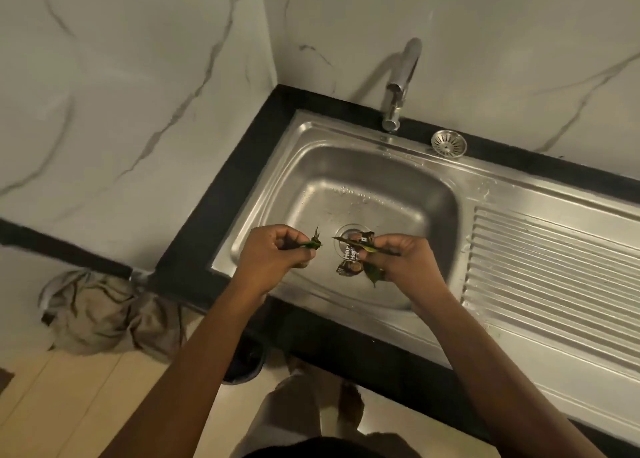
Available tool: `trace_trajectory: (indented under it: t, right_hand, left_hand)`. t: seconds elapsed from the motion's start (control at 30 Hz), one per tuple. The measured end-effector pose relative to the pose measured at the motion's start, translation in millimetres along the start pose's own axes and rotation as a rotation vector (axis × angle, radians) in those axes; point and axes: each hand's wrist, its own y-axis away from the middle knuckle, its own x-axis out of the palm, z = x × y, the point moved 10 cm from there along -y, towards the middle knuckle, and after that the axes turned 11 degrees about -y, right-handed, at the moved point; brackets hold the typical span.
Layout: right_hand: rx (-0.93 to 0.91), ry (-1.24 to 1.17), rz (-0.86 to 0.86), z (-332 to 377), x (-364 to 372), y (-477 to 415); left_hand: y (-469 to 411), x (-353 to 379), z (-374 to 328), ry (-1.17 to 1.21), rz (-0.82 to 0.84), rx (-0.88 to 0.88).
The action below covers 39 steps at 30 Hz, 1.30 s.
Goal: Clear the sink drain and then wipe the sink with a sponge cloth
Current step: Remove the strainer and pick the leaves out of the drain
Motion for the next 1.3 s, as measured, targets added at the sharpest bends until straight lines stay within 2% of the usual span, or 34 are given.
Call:
trace_trajectory:
  t: [0.33,0.5,0.67,0.93,1.03,1.2,1.3]
  right_hand:
    - [0.066,0.041,0.306,-24,125,52]
    - [0.050,0.146,0.470,-47,209,84]
    - [0.157,0.286,0.571,-104,280,106]
    - [0.436,0.365,0.467,-225,337,105]
    - [0.577,0.362,0.417,-278,346,97]
    - [0.750,0.274,0.226,-376,349,59]
    - [0.737,0.303,0.147,-430,351,30]
  left_hand:
    - [118,-87,65,0.035,-0.270,-0.061]
    - [170,-144,127,0.131,-0.401,-0.164]
    - [213,-182,208,0.211,-0.479,-0.302]
    - [237,-201,330,0.330,-0.545,-0.468]
    - [231,-185,380,0.414,-0.552,-0.568]
    - [208,-142,468,0.557,-0.589,-0.739]
    - [192,-115,517,0.622,-0.606,-0.833]
